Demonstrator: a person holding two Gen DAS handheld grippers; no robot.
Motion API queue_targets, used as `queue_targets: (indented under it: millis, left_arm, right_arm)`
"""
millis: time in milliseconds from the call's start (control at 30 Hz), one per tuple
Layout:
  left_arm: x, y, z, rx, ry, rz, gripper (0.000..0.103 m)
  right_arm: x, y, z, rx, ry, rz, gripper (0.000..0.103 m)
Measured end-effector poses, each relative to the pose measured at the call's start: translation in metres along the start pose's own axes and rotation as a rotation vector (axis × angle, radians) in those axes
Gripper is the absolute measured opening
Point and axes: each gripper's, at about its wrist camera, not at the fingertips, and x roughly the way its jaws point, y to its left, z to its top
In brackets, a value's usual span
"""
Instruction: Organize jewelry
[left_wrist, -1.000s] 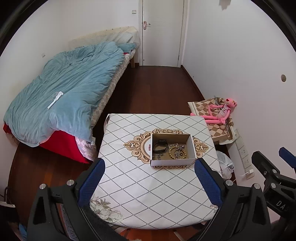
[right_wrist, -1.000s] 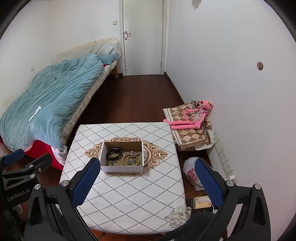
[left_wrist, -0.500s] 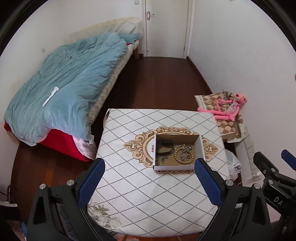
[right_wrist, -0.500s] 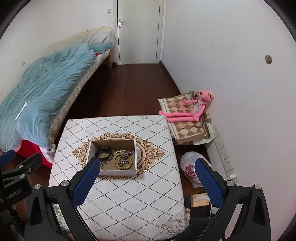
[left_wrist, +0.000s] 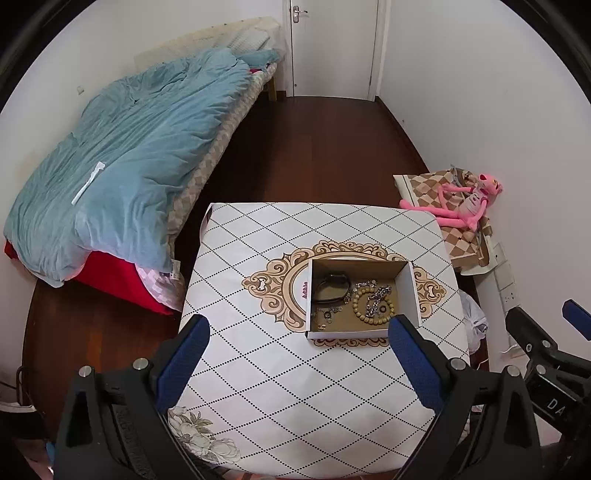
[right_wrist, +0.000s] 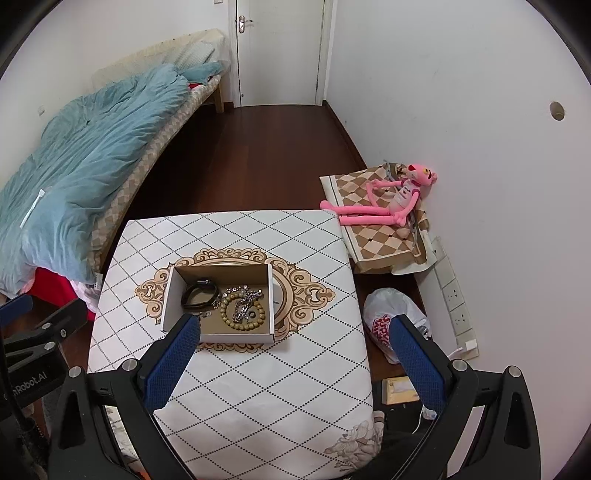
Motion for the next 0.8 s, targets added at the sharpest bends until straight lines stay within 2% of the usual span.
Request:
queue_targets:
  millis: [800]
  left_arm:
    - [0.0083, 0.0009, -0.0062, 0.016, 0.017, 0.002, 0.099]
  right_arm:
    - [0.0061, 0.0023, -0.0024, -0.019, 0.030, 0.006, 0.103]
